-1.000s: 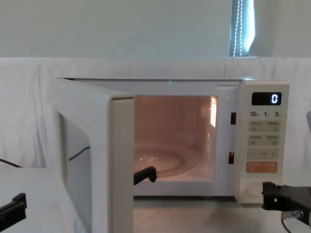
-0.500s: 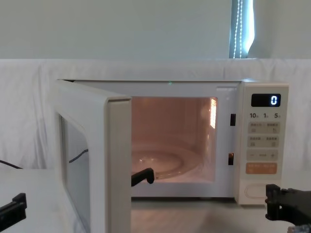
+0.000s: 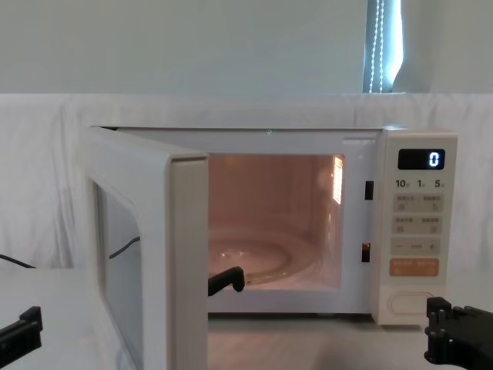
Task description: Press the button to open the microwave door with one hand; close the microwave door with the other hand.
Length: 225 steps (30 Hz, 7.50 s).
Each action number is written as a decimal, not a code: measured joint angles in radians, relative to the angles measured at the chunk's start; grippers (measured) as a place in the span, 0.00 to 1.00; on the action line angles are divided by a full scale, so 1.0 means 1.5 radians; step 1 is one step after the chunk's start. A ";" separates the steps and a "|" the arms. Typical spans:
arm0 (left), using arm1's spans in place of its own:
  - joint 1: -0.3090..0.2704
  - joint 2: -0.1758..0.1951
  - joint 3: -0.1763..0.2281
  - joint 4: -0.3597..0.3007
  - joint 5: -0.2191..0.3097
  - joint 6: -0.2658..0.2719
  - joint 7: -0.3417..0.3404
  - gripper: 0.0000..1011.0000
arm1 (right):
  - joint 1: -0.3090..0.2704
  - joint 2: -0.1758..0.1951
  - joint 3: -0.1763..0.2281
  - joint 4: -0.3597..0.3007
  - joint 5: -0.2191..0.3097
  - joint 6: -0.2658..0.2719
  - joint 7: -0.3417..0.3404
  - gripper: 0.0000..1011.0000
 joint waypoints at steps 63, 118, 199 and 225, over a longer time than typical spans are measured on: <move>0.000 0.000 0.000 0.000 0.000 0.000 0.000 0.99 | 0.000 -0.001 0.002 0.001 0.000 -0.002 -0.001 0.99; 0.000 0.000 0.000 0.000 0.000 0.000 0.000 0.99 | -0.027 -0.042 0.062 -0.025 0.001 -0.014 -0.033 0.99; -0.007 -0.006 -0.015 -0.017 0.008 0.003 -0.033 0.00 | -0.027 -0.041 0.062 -0.025 0.001 -0.014 -0.033 0.99; -0.039 -0.019 -0.041 -0.085 -0.010 0.029 -0.078 0.00 | -0.027 -0.041 0.062 -0.025 0.001 -0.014 -0.033 0.99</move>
